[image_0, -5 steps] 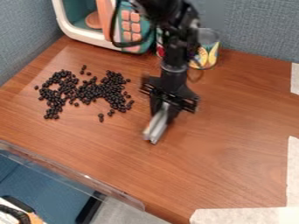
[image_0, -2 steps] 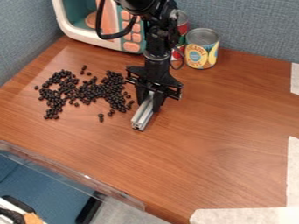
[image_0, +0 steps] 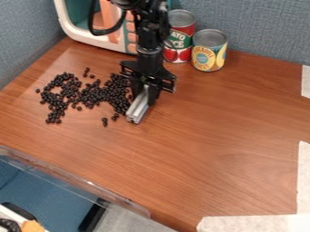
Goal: Sweep into pile
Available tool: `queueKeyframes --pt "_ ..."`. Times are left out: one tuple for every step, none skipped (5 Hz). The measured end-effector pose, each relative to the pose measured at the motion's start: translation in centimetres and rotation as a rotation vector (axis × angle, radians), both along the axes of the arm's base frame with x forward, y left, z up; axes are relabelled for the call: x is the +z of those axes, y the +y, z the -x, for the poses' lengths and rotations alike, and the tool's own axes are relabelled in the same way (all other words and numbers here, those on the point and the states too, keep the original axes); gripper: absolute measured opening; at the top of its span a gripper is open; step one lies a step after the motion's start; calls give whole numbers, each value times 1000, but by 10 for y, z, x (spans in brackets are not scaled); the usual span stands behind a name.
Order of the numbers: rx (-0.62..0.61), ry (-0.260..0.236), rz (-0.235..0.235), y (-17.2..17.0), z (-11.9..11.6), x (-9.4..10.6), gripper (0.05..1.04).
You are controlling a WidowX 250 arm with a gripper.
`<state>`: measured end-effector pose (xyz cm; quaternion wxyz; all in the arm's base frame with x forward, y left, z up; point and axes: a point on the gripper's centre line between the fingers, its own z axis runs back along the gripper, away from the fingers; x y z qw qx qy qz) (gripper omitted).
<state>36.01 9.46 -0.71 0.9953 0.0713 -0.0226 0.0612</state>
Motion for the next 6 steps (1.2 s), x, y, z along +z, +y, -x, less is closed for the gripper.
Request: queueKeyframes --pt "26 -7 7 20 0 -1 378" --pt "75 -17 2 52 6 -1 378" --pt "119 -22 -2 75 15 0 378" --pt "162 -16 10 95 23 -1 378" --pt "202 -16 23 112 33 -1 378" --pt "206 -13 30 114 35 -1 378"
